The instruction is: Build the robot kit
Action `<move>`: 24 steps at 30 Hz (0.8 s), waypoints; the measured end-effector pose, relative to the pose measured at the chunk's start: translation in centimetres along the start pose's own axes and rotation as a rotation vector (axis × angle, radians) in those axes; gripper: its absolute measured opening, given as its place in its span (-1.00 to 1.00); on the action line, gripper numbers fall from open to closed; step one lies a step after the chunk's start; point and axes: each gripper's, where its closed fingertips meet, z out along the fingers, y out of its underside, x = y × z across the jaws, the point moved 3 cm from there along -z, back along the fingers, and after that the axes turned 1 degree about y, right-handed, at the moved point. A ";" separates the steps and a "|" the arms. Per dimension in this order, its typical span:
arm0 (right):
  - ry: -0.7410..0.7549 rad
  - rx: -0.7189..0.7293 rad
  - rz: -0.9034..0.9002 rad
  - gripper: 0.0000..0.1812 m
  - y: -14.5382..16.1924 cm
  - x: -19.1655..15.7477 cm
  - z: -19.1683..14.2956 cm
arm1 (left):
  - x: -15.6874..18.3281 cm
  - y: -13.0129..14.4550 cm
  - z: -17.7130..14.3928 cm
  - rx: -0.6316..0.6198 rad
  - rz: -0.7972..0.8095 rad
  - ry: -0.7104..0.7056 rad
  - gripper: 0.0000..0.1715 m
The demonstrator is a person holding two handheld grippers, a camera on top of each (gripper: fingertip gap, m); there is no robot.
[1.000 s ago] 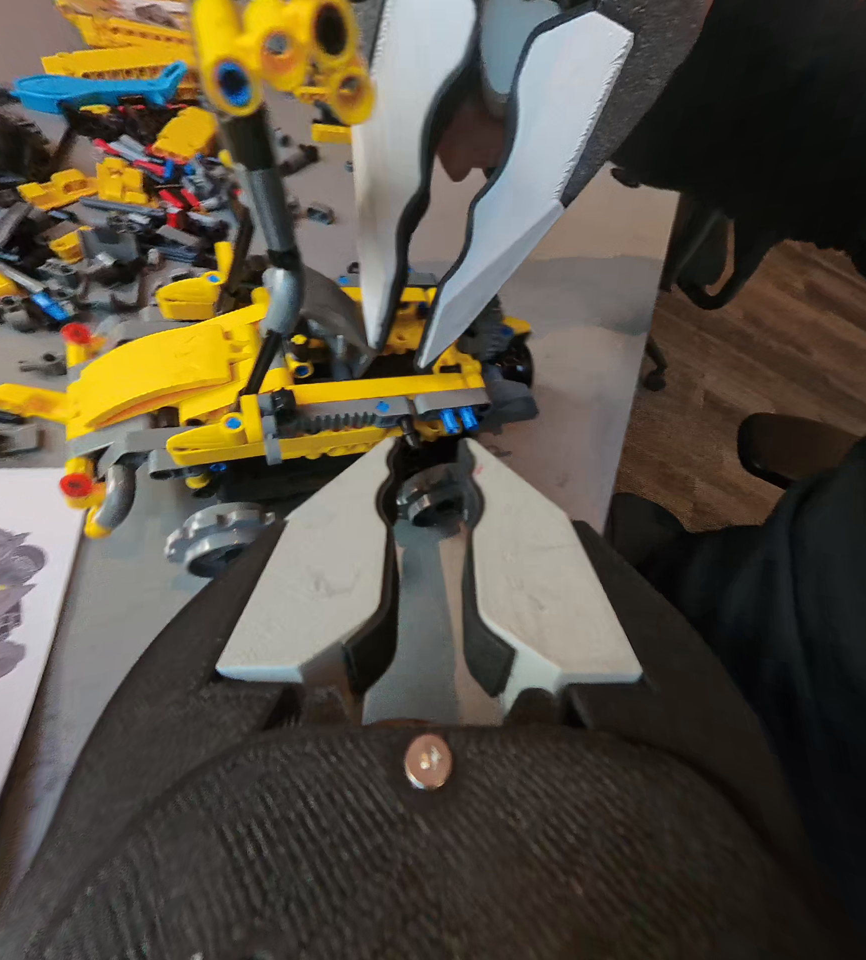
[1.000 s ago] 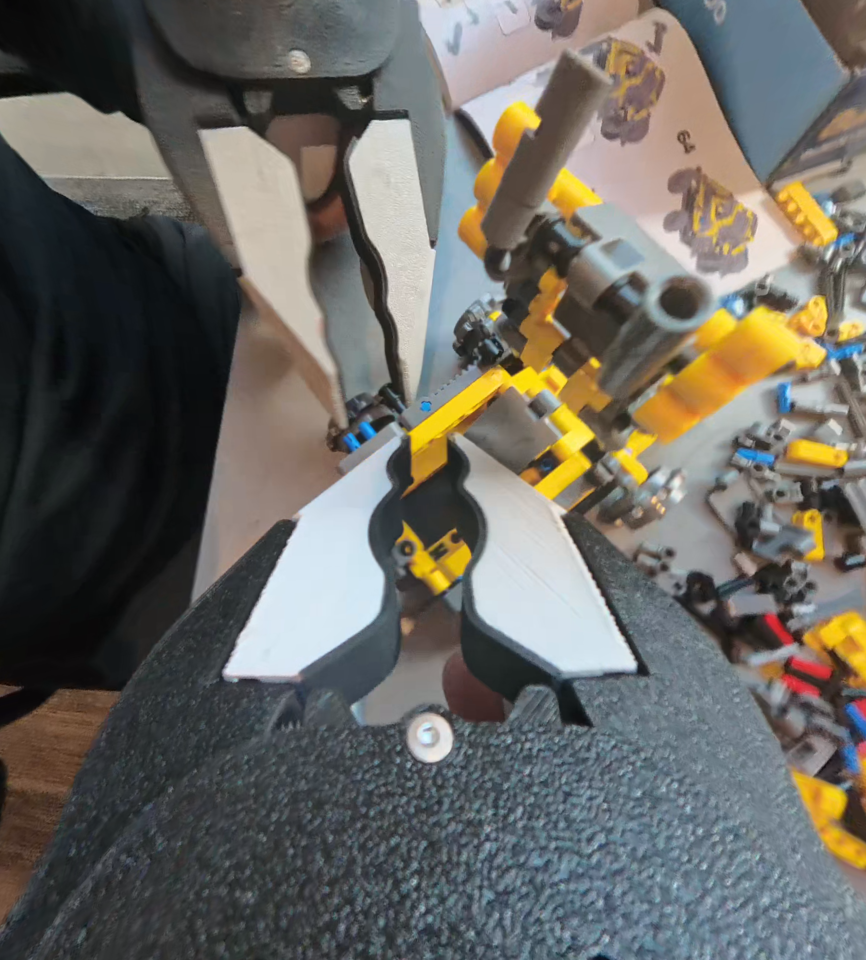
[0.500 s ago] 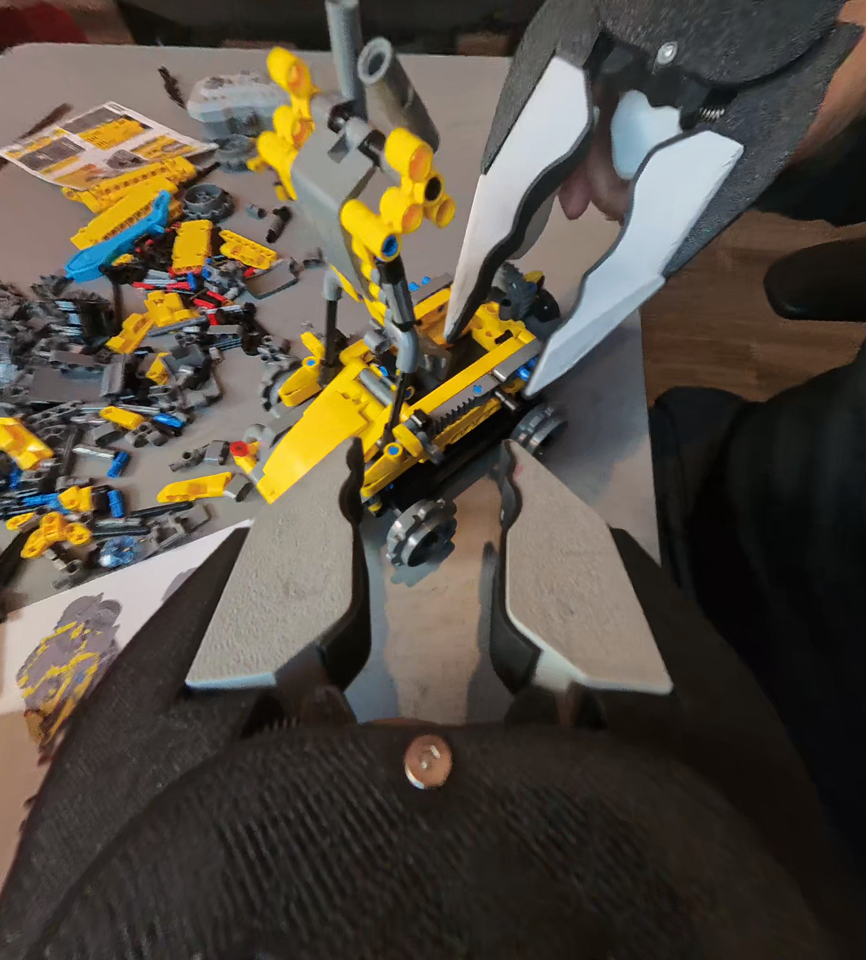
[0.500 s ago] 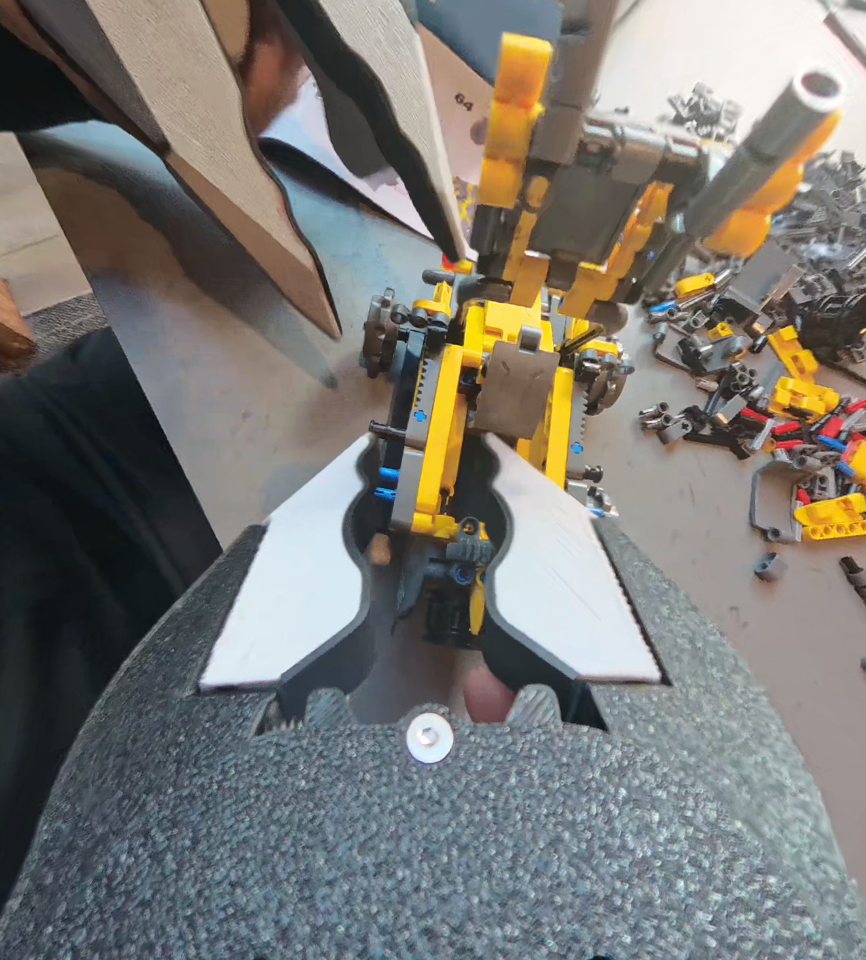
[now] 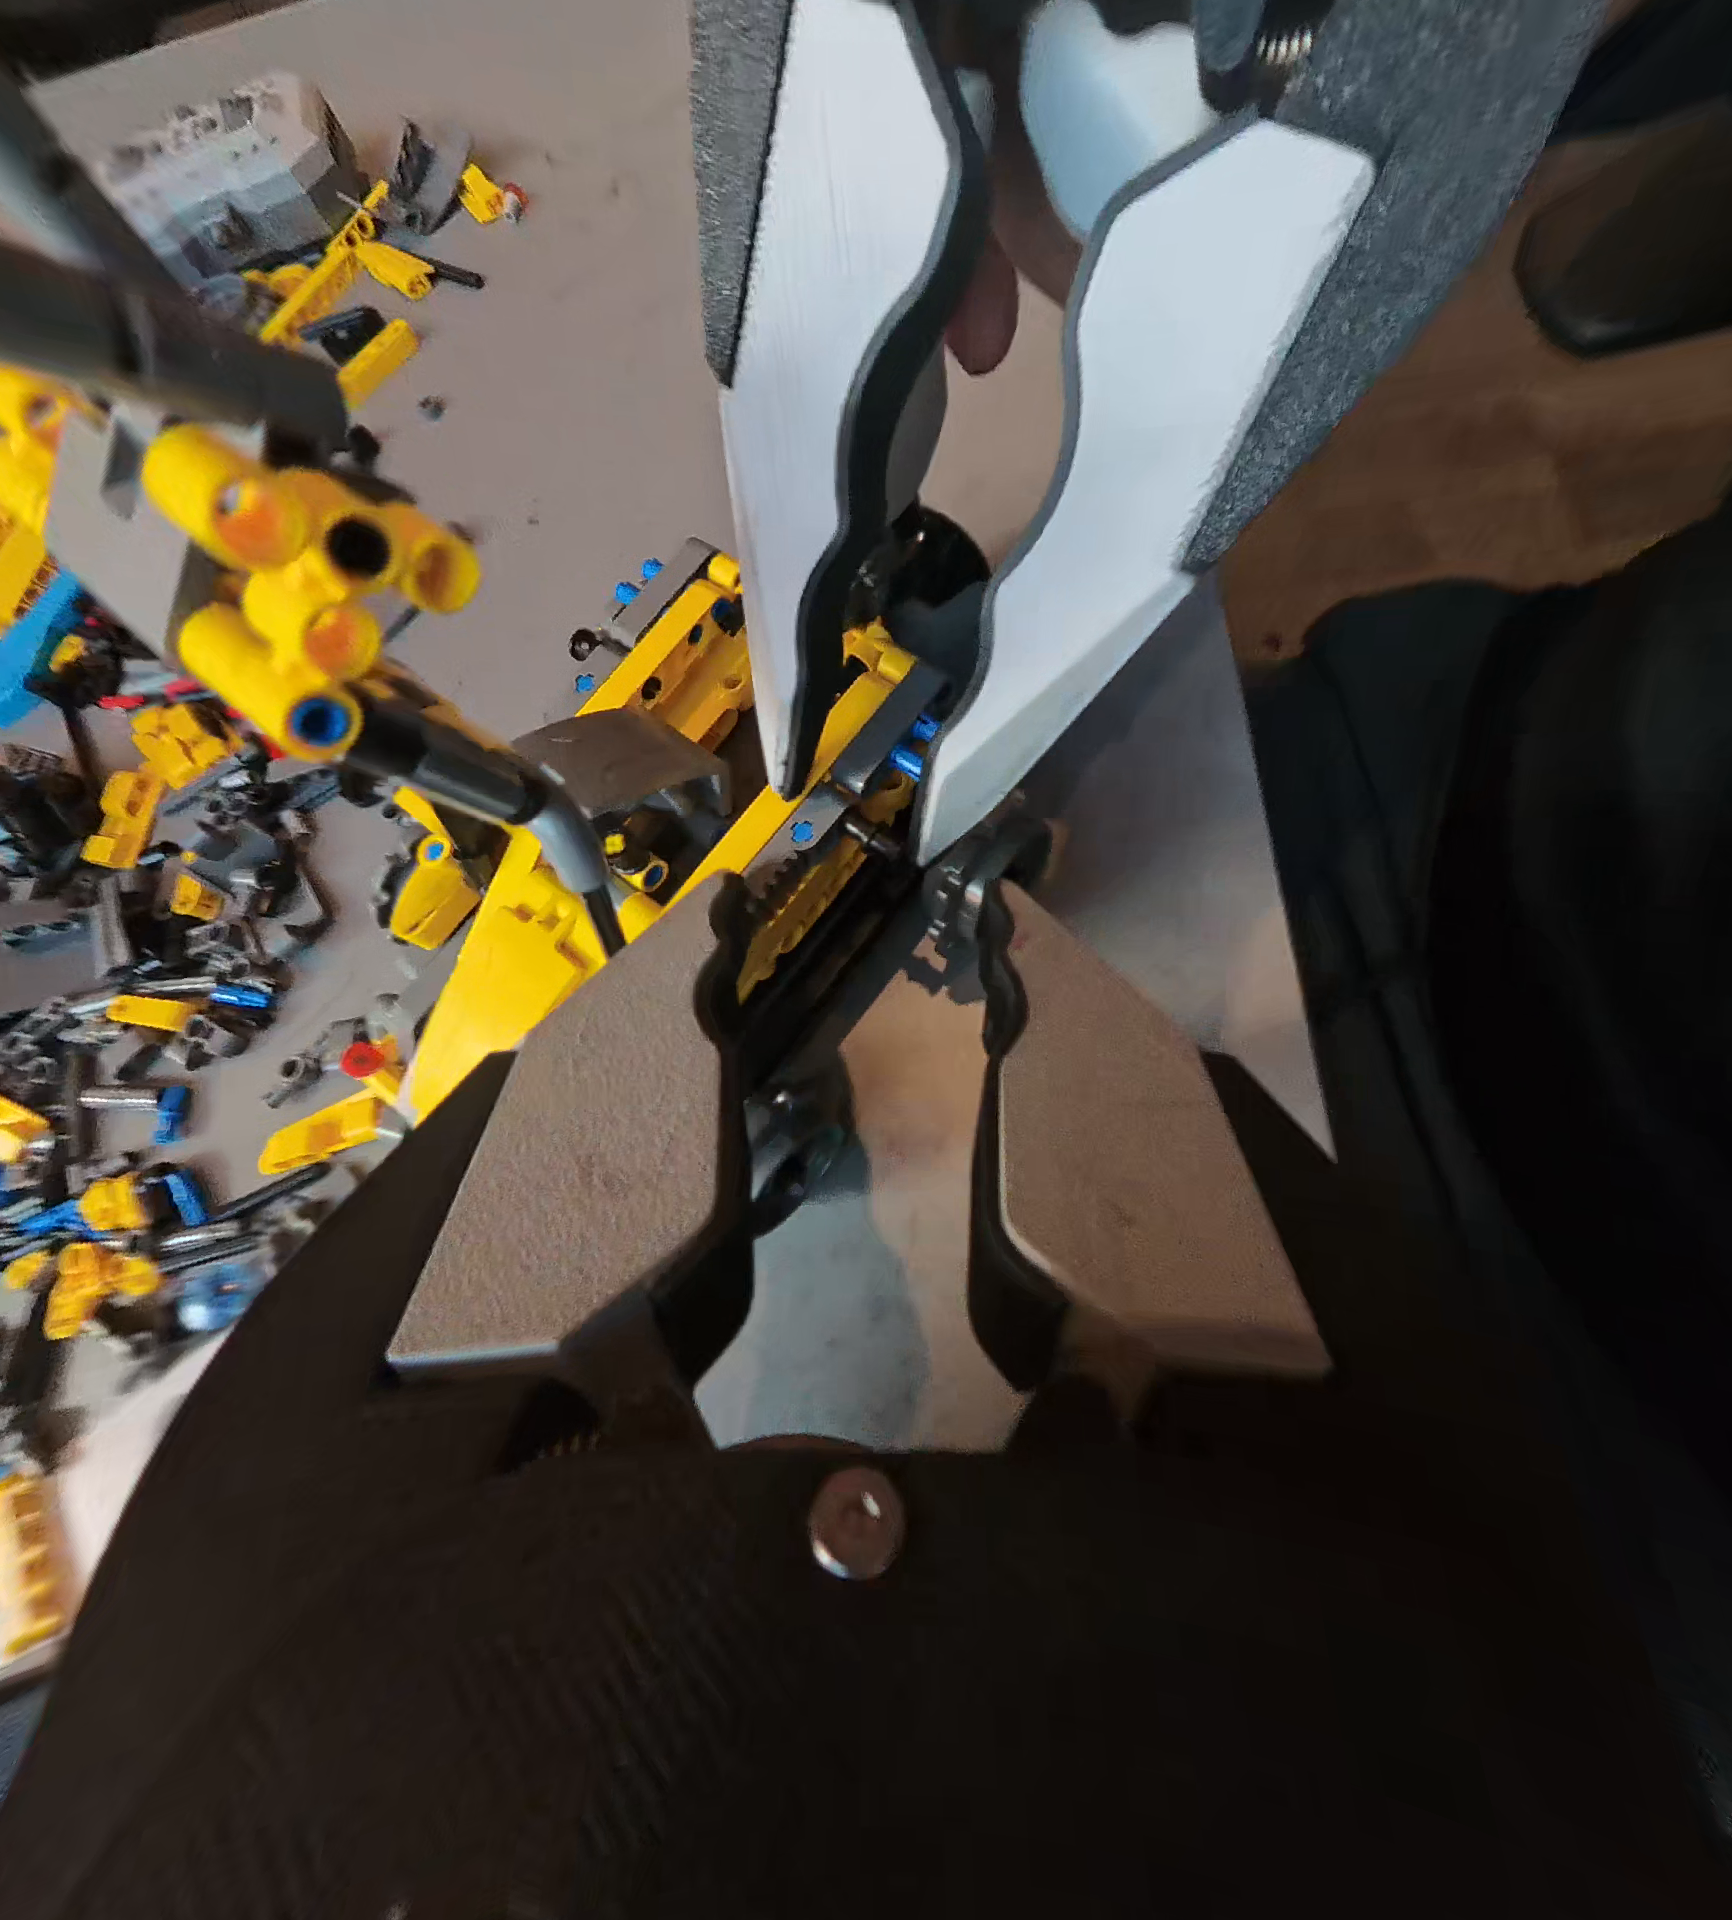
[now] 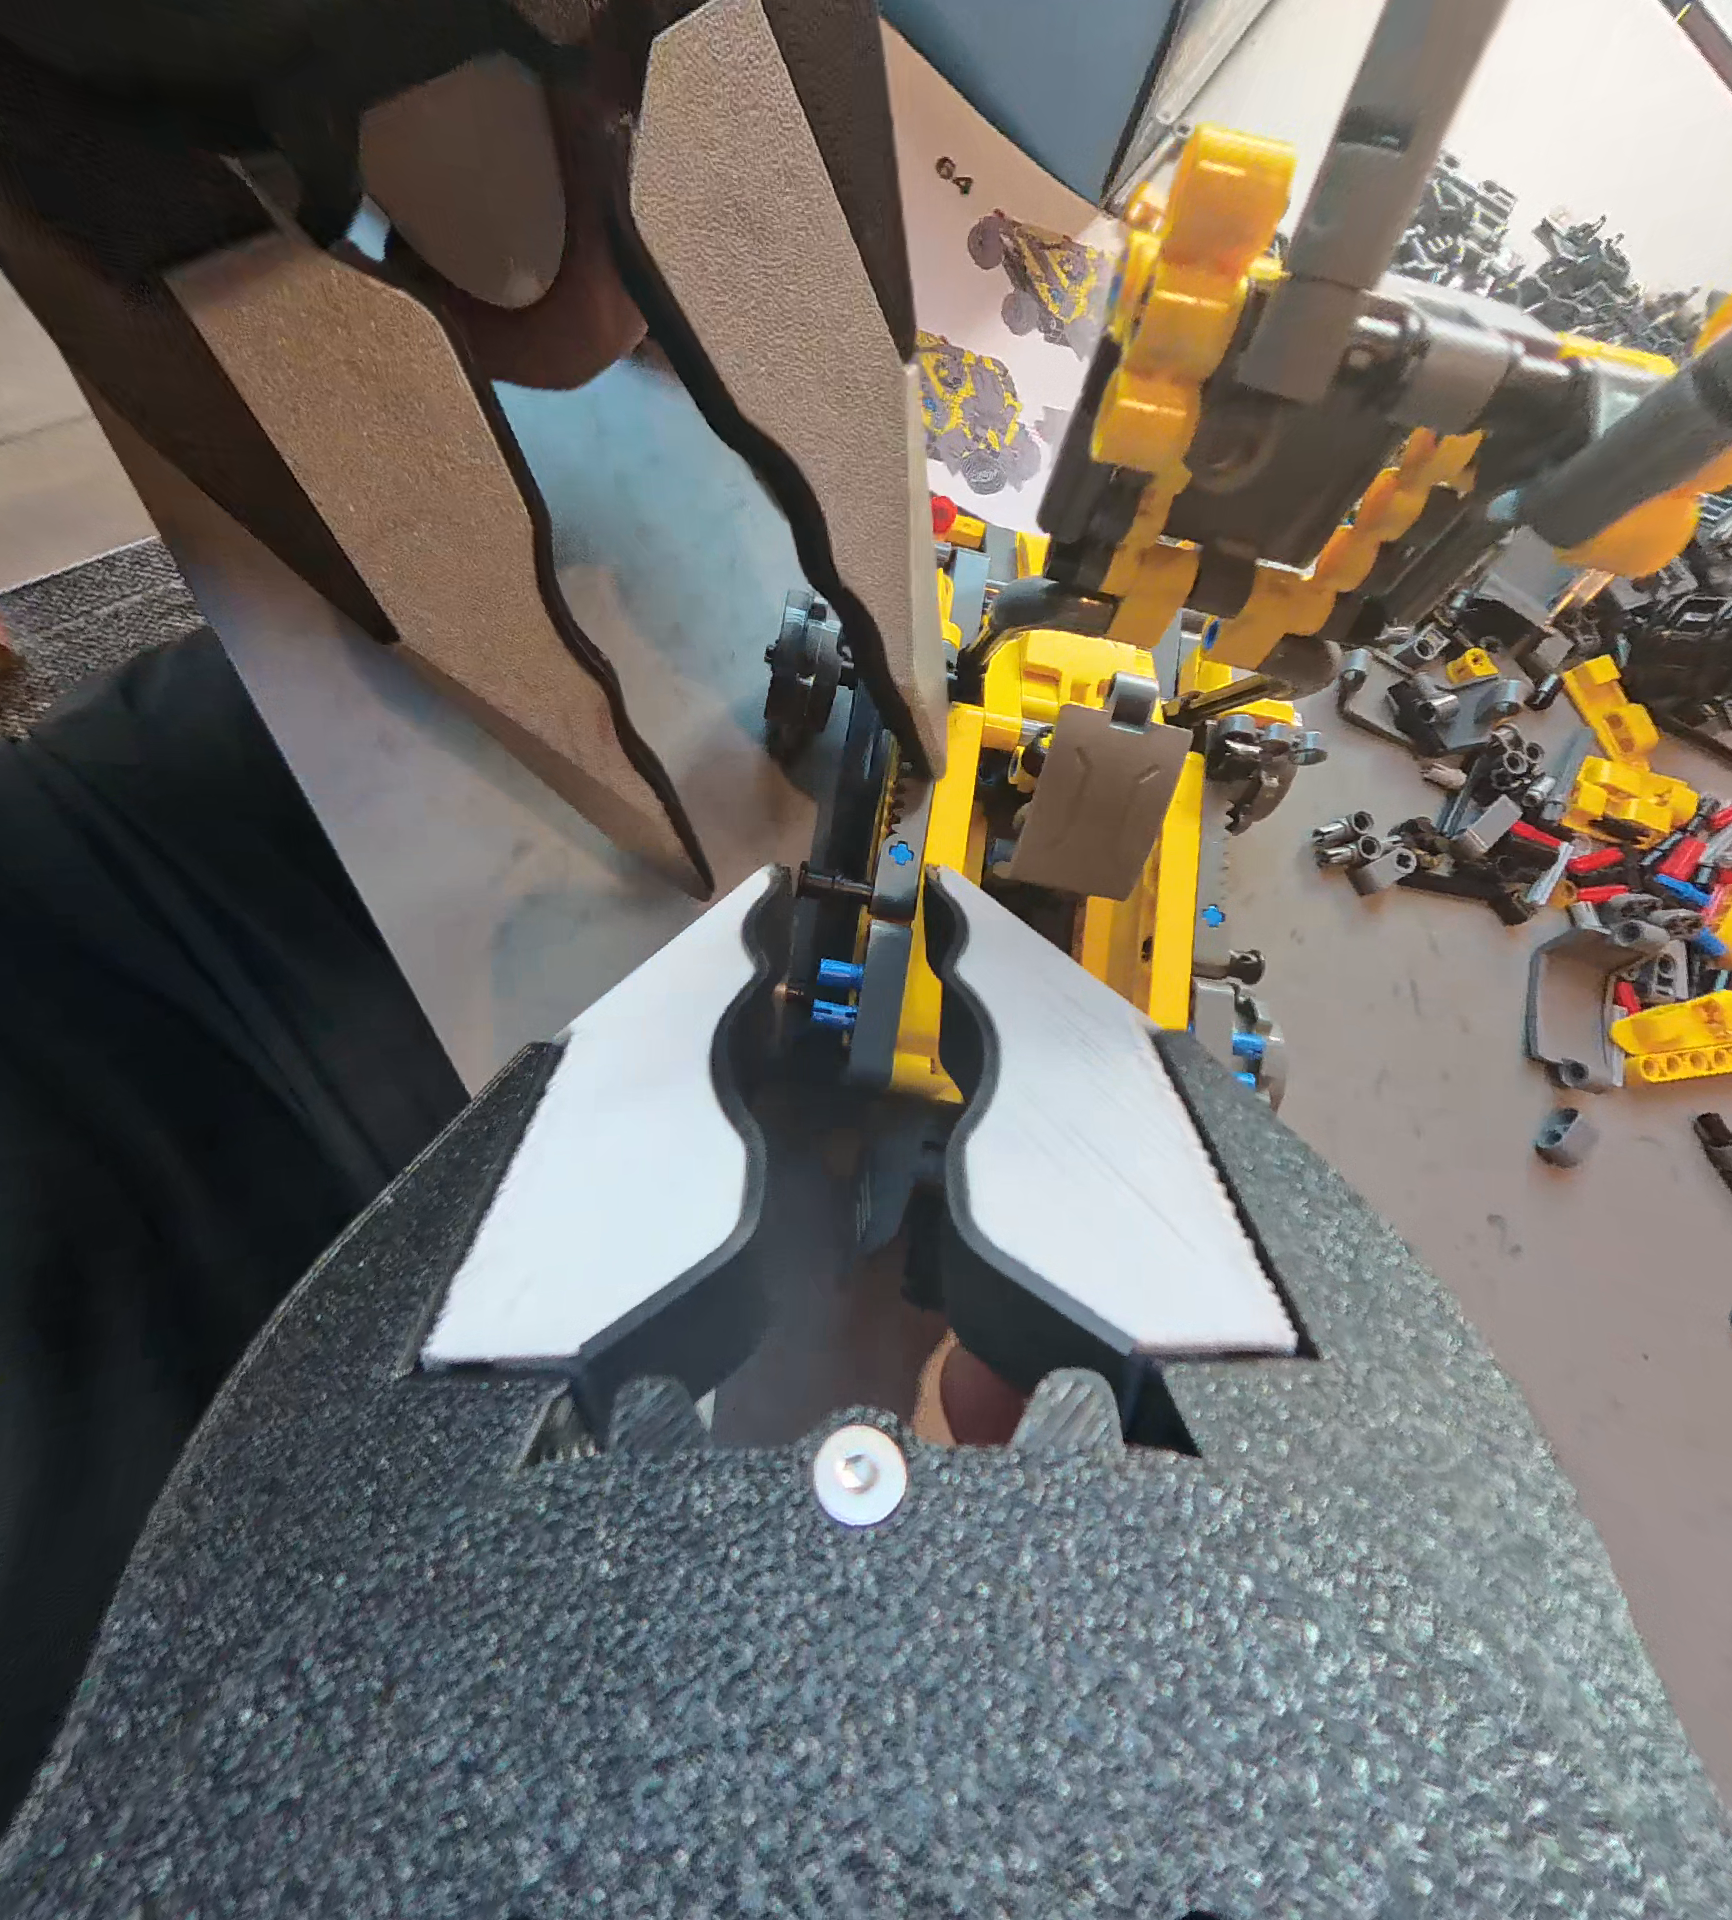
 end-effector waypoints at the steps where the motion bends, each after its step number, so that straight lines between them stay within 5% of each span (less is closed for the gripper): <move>1: 0.004 -0.004 -0.001 -0.72 0.0 0.0 0.0 | -0.1 0.0 0.0 -0.036 0.046 -0.025 -0.52; 9: 0.034 -0.012 -0.003 -0.69 0.4 0.3 0.1 | -0.5 -0.3 0.9 -0.174 0.199 -0.007 -0.50; 19: -0.004 -0.036 0.001 -0.71 1.0 0.8 -0.2 | -0.8 -1.1 1.1 -0.239 0.257 0.081 -0.65; 24: -0.012 -0.034 -0.001 -0.64 0.9 0.6 -0.1 | -1.2 -1.8 1.5 -0.230 0.314 0.016 -0.60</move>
